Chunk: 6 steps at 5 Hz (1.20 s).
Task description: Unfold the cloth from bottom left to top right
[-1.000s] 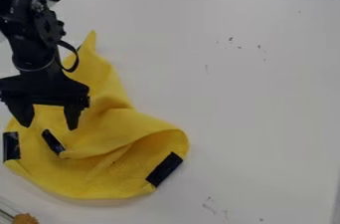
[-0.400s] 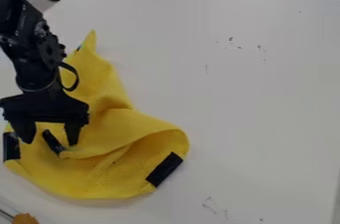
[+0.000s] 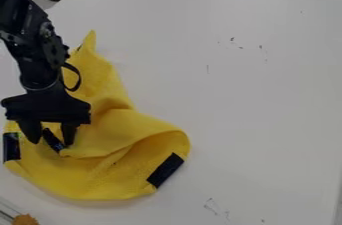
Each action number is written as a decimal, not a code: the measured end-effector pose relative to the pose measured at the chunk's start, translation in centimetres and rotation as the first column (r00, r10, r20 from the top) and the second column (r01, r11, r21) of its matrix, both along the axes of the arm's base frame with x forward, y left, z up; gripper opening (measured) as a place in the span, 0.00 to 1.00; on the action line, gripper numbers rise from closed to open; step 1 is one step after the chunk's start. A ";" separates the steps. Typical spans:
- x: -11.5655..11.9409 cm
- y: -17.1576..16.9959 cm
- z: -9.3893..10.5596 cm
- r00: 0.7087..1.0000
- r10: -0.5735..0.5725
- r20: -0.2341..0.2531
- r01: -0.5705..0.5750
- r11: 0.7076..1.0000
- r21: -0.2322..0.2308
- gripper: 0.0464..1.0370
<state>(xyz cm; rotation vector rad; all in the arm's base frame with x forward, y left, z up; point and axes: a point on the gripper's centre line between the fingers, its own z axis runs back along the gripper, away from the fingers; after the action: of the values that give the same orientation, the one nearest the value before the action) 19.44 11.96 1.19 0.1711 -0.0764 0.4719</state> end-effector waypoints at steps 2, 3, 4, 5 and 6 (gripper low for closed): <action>-0.1 -0.4 0.8 1.000 -0.009 -0.024 0.009 0.999 0.033 0.13; 0.4 -0.6 1.9 1.000 -0.011 -0.014 0.012 0.998 0.061 0.03; 2.0 -1.2 3.9 0.999 -0.035 0.038 0.032 0.996 0.087 0.01; 4.4 -2.5 5.5 0.992 -0.094 0.087 0.084 0.990 0.113 0.01; 7.7 -4.4 6.6 0.977 -0.183 0.110 0.171 0.979 0.114 0.01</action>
<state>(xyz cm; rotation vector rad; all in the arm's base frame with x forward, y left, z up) 27.17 7.59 7.83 0.2360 -0.2327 0.2997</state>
